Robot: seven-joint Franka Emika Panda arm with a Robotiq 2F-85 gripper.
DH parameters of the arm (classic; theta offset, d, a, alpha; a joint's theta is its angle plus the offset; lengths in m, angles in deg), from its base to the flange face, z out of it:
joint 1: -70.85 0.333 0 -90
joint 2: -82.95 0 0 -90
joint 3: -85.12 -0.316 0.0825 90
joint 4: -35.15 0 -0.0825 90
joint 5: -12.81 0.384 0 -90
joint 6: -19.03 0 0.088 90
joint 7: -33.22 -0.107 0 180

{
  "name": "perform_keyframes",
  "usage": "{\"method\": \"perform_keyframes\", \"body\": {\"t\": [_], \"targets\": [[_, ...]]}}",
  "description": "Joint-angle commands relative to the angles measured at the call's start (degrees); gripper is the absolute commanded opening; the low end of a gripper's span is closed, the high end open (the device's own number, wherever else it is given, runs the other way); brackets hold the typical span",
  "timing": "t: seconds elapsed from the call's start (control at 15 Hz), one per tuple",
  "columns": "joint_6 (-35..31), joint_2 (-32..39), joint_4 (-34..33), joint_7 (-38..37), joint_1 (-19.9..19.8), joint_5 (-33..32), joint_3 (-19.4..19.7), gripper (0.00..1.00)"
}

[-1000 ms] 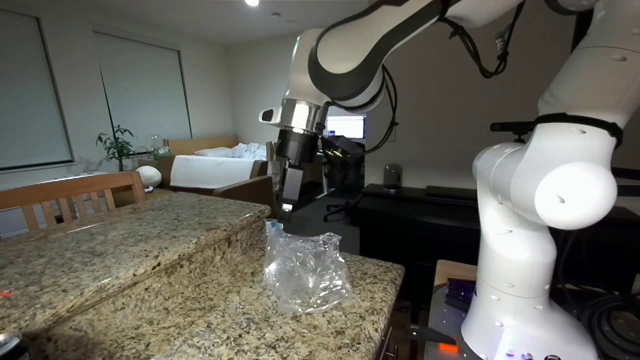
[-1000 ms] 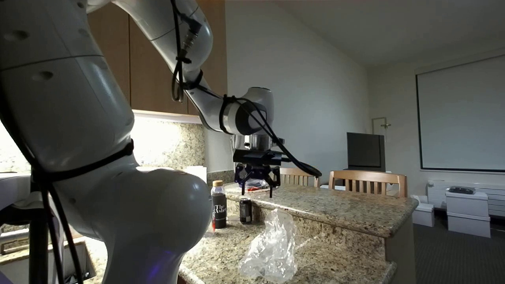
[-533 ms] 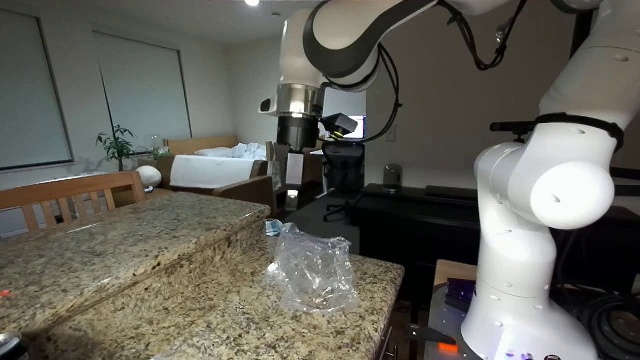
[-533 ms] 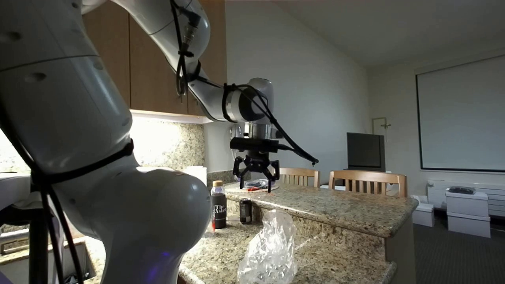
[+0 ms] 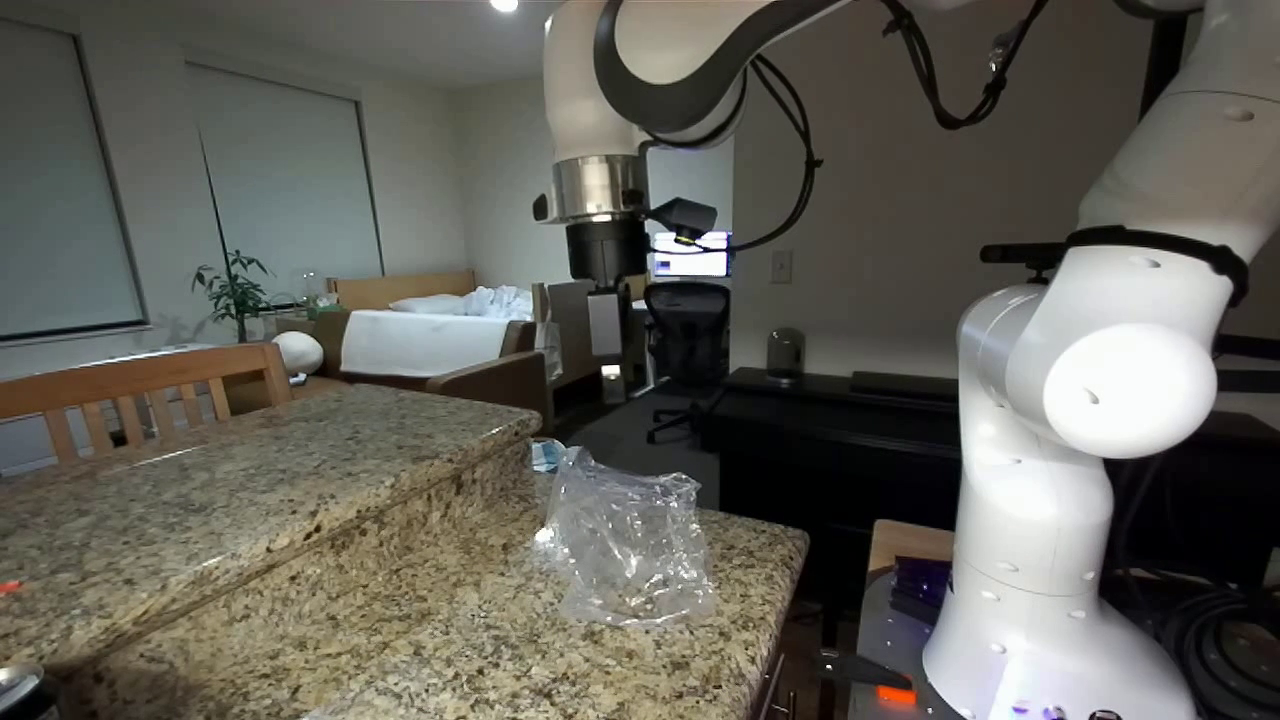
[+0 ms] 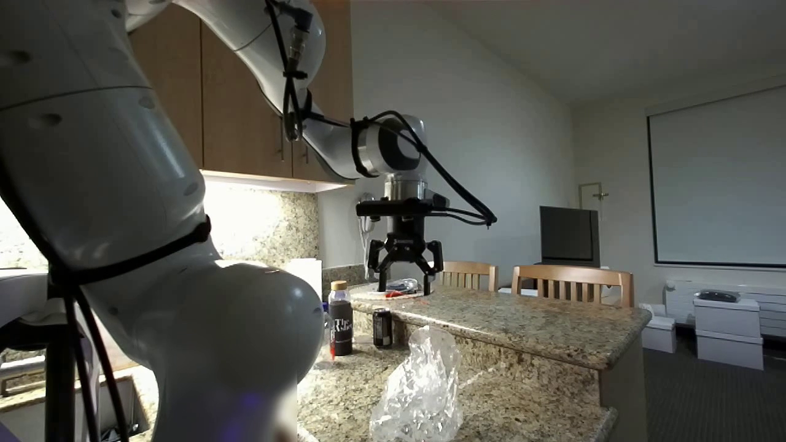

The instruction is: Remove the plastic from the top counter and put it on the bottom counter

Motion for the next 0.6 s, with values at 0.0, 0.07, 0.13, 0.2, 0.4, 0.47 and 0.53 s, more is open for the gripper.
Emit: {"method": "perform_keyframes", "body": {"t": [0.0, 0.07, 0.13, 0.2, 0.4, 0.47, 0.53], "targets": [[3.9, -0.2, -1.3, -2.8, -1.8, -2.1, -0.8, 1.0], [1.7, 0.0, -0.6, -1.0, -0.9, -0.7, -0.4, 1.0], [1.8, 0.0, -0.7, -1.0, -1.0, -0.7, -0.3, 1.0], [1.8, 0.0, -0.7, -1.0, -1.0, -0.7, -0.3, 1.0], [1.8, 0.0, -0.7, -1.0, -0.9, -0.7, -0.4, 1.0], [1.8, 0.0, -0.7, -1.0, -0.9, -0.7, -0.4, 1.0], [1.8, 0.0, -0.7, -1.0, -0.9, -0.7, -0.4, 1.0]]}}
